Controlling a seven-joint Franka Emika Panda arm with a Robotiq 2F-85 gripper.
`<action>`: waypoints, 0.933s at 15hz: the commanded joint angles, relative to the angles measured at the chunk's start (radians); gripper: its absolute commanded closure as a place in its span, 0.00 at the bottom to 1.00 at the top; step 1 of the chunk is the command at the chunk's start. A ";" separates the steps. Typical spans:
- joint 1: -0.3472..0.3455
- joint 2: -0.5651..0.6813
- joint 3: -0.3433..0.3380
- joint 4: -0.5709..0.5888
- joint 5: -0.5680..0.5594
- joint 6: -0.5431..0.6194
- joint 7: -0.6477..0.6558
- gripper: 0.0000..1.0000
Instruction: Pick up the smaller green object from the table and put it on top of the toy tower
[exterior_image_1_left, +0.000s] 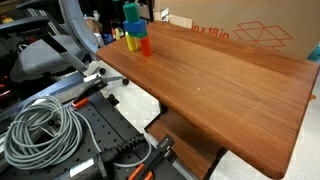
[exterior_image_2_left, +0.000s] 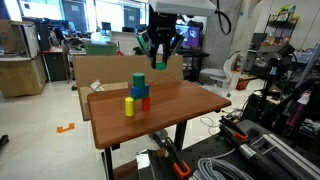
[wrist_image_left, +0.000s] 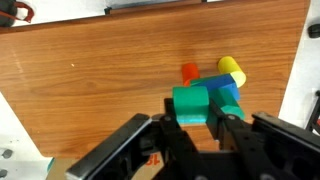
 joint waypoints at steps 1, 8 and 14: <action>0.016 0.042 0.010 0.068 -0.036 -0.068 -0.005 0.91; 0.042 0.136 -0.001 0.145 -0.050 -0.070 0.015 0.91; 0.074 0.204 -0.018 0.199 -0.129 -0.071 0.067 0.91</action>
